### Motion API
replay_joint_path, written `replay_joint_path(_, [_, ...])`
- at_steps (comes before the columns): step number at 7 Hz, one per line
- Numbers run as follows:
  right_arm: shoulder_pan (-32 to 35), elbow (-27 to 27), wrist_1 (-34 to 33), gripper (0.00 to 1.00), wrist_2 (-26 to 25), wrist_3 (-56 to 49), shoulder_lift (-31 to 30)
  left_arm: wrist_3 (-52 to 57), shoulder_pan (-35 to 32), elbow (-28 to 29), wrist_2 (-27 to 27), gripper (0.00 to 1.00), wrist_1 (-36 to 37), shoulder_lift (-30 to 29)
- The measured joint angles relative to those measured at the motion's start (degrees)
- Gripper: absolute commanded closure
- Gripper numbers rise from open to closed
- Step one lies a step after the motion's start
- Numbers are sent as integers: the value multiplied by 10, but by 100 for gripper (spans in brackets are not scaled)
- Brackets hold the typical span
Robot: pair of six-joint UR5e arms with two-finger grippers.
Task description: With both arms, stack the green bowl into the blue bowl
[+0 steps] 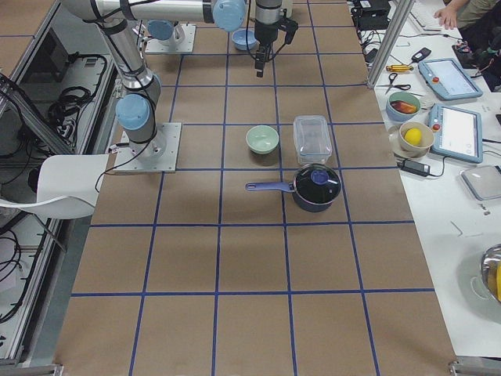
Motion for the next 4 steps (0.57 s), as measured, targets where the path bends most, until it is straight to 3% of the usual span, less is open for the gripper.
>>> replay_joint_path(4, [0, 0, 0, 0, -21, 1, 0, 6, 1, -19, 2, 0, 8, 0])
